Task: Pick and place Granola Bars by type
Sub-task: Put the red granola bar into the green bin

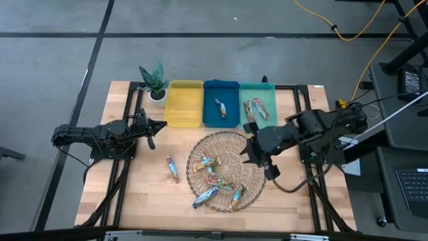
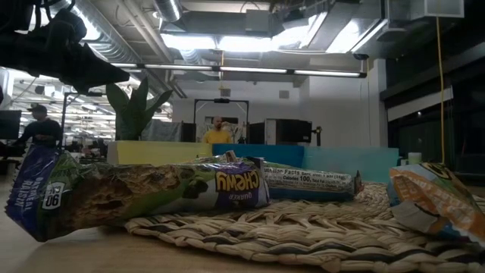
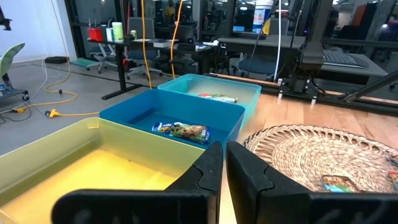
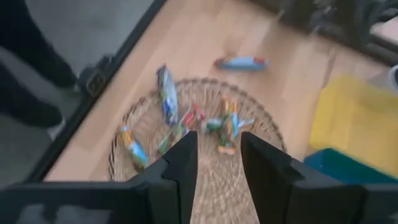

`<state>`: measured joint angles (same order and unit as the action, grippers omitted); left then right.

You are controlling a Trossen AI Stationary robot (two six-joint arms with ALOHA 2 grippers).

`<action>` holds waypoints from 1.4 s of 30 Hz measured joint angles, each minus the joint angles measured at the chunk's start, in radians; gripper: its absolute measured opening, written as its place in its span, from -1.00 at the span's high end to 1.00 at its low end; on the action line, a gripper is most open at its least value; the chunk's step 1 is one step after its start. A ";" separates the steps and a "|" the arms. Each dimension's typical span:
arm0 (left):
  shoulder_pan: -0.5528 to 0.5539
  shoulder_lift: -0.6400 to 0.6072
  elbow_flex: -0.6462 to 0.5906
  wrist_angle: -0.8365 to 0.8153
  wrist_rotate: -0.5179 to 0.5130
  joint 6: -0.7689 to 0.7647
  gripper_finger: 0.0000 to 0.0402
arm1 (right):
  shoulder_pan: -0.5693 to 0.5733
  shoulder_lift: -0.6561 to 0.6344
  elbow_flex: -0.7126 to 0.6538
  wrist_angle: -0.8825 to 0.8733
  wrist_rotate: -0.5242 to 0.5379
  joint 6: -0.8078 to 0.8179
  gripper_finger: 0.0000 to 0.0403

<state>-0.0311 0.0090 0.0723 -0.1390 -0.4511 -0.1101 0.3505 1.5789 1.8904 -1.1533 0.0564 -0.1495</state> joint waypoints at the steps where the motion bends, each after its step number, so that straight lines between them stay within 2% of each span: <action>1: 0.000 0.000 0.000 0.000 0.000 0.000 0.92 | 0.001 0.012 0.000 -0.009 -0.001 -0.012 0.38; 7: 0.000 0.000 0.000 0.000 0.000 0.000 0.92 | 0.000 0.096 0.000 -0.071 -0.096 -0.009 0.38; 14: 0.000 0.000 0.000 0.000 0.000 0.000 0.92 | -0.006 0.215 0.000 -0.067 -0.147 0.013 0.34; 19: 0.000 0.000 0.000 0.000 0.000 0.000 0.92 | -0.033 0.301 0.000 -0.063 -0.205 0.097 0.15; 27: 0.000 0.000 0.000 0.000 0.000 0.000 0.92 | -0.048 0.420 0.000 0.047 -0.216 0.259 -0.20; 35: 0.000 0.000 0.000 0.000 0.000 0.000 0.92 | -0.046 0.512 0.000 0.069 -0.232 0.491 -0.38; 42: 0.000 0.000 0.000 0.000 0.000 0.000 0.92 | -0.034 0.595 0.000 0.056 -0.232 0.541 -0.52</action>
<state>-0.0309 0.0092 0.0723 -0.1390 -0.4509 -0.1101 0.3163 2.1736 1.8902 -1.0976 -0.1754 0.3913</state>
